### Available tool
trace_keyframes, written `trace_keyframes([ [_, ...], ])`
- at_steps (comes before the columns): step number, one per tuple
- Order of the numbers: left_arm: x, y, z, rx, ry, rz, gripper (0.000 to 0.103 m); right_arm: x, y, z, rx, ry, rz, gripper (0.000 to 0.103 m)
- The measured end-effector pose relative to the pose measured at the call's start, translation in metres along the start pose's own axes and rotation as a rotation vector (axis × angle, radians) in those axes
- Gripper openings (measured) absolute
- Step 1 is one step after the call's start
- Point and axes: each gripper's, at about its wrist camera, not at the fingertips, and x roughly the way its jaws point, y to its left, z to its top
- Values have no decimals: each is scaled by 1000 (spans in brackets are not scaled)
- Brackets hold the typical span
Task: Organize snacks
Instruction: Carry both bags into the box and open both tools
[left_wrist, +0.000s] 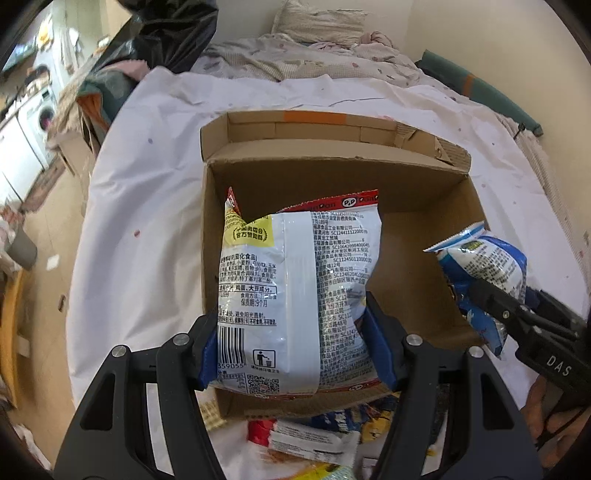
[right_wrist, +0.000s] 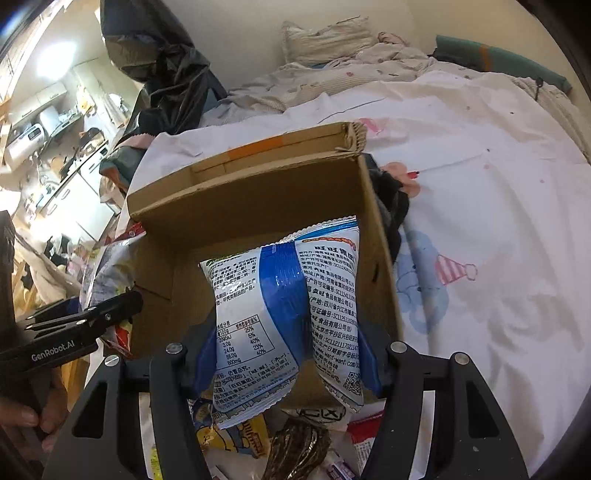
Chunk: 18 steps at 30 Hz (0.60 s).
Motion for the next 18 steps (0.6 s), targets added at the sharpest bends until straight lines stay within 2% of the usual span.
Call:
trace_keyframes([
  [4, 4, -5, 1, 16, 2, -11, 62, 3, 2, 1, -14, -6, -17, 64],
  [9, 7, -4, 3, -12, 10, -18, 62, 3, 5, 0, -27, -8, -13, 64],
  [18, 6, -3, 2, -10, -1, 4, 63, -2, 3, 0, -6, -31, -3, 68],
])
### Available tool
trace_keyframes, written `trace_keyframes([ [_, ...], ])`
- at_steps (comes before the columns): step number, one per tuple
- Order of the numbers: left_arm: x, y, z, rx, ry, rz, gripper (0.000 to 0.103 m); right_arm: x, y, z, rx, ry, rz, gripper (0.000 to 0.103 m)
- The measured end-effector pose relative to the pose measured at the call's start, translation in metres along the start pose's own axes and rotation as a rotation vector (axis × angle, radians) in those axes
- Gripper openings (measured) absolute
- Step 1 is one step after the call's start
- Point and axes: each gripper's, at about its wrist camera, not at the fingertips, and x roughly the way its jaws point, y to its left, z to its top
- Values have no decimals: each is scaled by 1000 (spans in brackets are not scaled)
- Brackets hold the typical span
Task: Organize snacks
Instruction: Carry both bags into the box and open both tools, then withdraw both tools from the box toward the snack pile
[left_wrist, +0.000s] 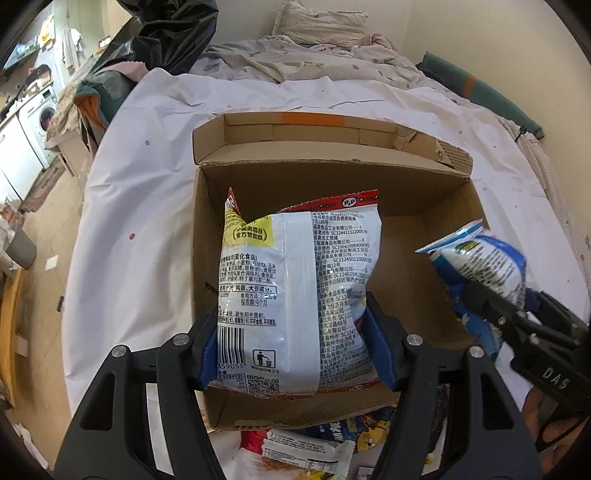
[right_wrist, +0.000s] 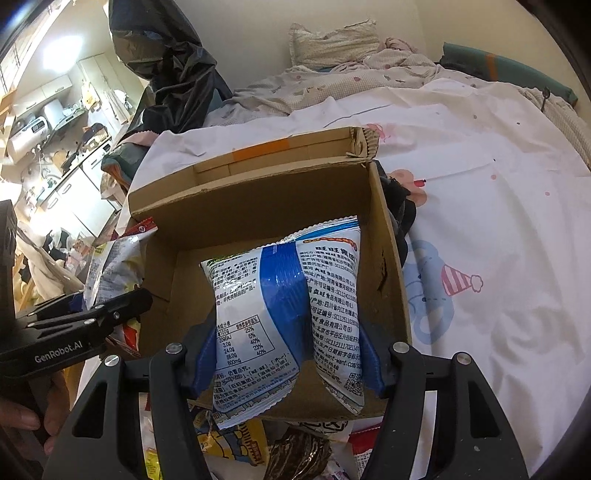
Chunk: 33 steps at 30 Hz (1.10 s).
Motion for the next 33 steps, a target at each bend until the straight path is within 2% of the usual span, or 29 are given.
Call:
trace_keyframes([
  [2, 0, 0, 0, 1, 2, 1, 65, -4, -5, 3, 46, -13, 21, 90],
  [6, -4, 4, -2, -25, 2, -28, 92, -7, -14, 6, 87, -31, 30, 93],
  [7, -6, 6, -2, -31, -5, -39, 94, -5, -16, 6, 95, -20, 25, 92],
  [10, -7, 8, -1, -39, 1, -44, 94, -1, -20, 6, 117, 0, 28, 92],
  [15, -8, 12, -2, -62, 4, -51, 94, -4, -15, 6, 81, -17, 13, 92],
  [20, -13, 9, -2, -32, -12, -18, 94, -4, -9, 5, 60, -16, 8, 92],
  [23, -21, 14, -1, -51, -29, -20, 94, -7, -7, 5, 57, -24, 11, 92],
  [33, -48, 39, -20, -72, -63, 8, 94, -29, -2, -8, 26, -48, -28, 92],
])
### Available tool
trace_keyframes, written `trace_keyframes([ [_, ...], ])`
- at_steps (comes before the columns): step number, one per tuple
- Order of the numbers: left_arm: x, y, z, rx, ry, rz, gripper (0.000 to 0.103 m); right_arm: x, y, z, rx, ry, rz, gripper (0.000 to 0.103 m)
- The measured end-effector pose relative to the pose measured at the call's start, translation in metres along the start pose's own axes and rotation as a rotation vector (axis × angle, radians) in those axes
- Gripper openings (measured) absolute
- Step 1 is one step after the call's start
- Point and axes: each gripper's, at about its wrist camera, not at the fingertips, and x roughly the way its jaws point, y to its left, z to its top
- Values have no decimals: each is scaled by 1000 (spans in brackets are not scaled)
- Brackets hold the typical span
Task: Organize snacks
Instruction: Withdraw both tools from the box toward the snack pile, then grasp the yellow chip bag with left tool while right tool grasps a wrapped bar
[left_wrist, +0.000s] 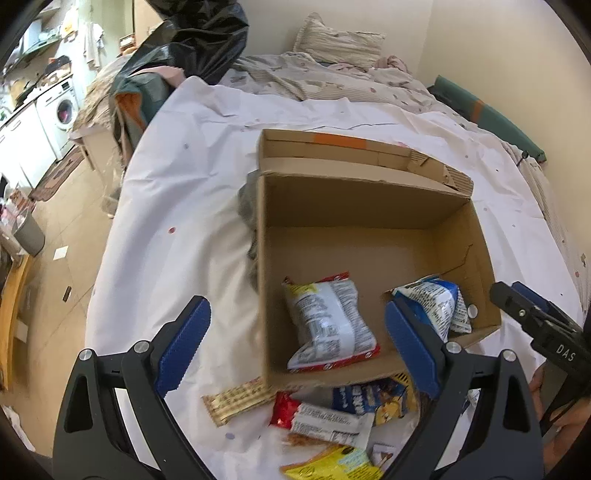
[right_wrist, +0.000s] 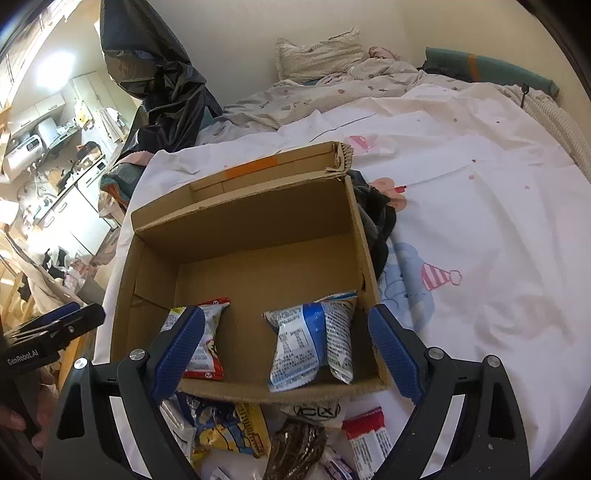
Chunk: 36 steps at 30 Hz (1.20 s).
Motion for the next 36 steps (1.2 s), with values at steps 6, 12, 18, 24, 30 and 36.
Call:
trace_keyframes([
  [6, -12, 12, -19, -20, 2, 17, 94, -20, 7, -11, -44, -21, -26, 92],
  [12, -22, 16, -41, -29, 17, 16, 94, -29, 13, -24, -59, -7, -37, 92],
  [18, -32, 25, -70, -81, 63, 10, 94, -47, 15, -43, -39, -2, -40, 92],
  [24, -38, 34, -99, -148, 99, -7, 94, -71, 9, -68, 52, 19, -6, 92],
  [30, -19, 33, -124, -213, 203, -43, 94, -74, 4, -83, 140, 36, 23, 92],
  [36, 20, 1, -156, -178, 396, -99, 94, -62, 5, -81, 147, 60, 15, 92],
])
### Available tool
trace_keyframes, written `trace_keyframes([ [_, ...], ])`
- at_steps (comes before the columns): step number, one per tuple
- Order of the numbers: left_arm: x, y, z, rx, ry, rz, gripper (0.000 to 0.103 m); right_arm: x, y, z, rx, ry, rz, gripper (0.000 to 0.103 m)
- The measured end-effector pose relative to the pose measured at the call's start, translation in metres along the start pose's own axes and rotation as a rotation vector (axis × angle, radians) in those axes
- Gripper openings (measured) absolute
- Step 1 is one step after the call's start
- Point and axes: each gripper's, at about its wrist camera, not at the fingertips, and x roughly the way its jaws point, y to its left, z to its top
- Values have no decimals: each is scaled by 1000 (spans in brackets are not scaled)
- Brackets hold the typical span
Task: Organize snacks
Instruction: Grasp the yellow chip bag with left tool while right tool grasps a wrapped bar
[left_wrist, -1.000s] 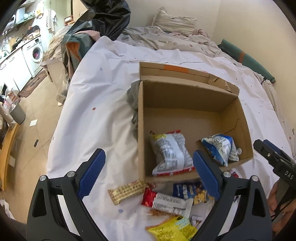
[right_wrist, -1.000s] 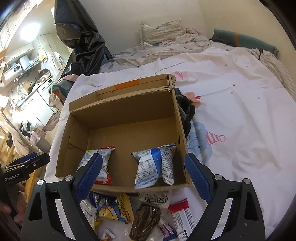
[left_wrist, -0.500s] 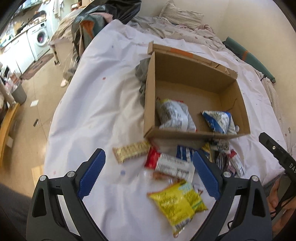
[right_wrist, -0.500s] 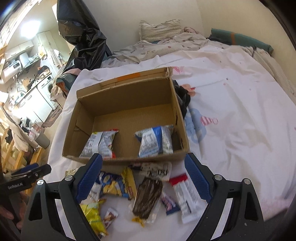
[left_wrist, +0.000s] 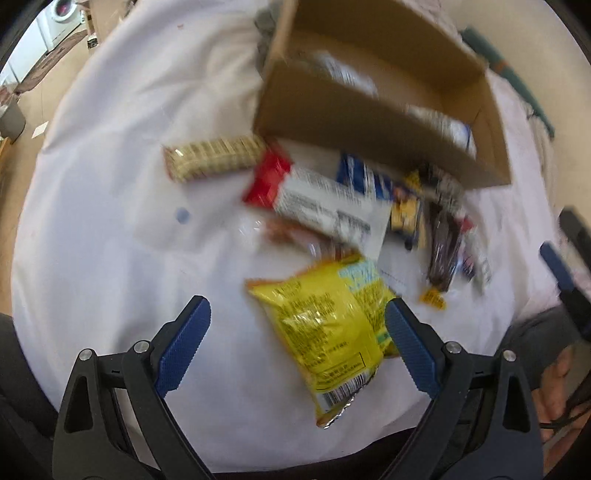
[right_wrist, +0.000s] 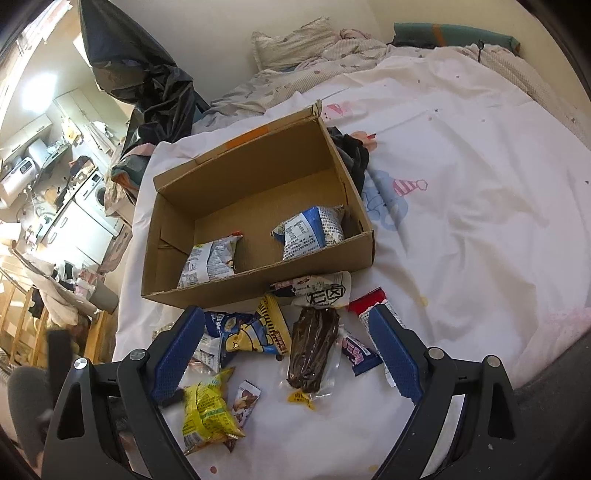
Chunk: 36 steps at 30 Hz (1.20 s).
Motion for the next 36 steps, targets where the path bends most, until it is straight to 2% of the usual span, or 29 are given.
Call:
trace_keyframes([
  [5, 11, -30, -3, 31, 1, 1, 94, 4, -2, -1, 4, 16, -4, 92],
  [10, 39, -41, -12, -29, 110, 87, 94, 3, -3, -1, 14, 8, -6, 92],
  [14, 32, -37, -14, -52, 66, 49, 91, 4, -4, -1, 20, 13, -7, 92],
  [17, 25, -27, -14, -72, 90, 19, 82, 7, -3, -2, 15, 19, -10, 92],
  [21, 11, -19, -15, -54, 92, 22, 61, 11, 1, -3, 3, 34, -11, 92],
  [26, -17, -14, -12, 4, 79, 6, 54, 16, 9, -7, -27, 62, 9, 92],
  [29, -46, -10, -8, 87, 20, 43, 54, 20, 13, -12, -35, 109, 27, 92],
  [33, -72, 1, 3, 177, -66, 102, 54, 39, 16, -33, 34, 282, 127, 91],
  [35, -75, 8, 5, 186, -101, 136, 54, 55, 19, -50, 83, 381, 161, 71],
  [36, -74, 14, 7, 174, -119, 156, 54, 63, 22, -58, 96, 425, 155, 67],
])
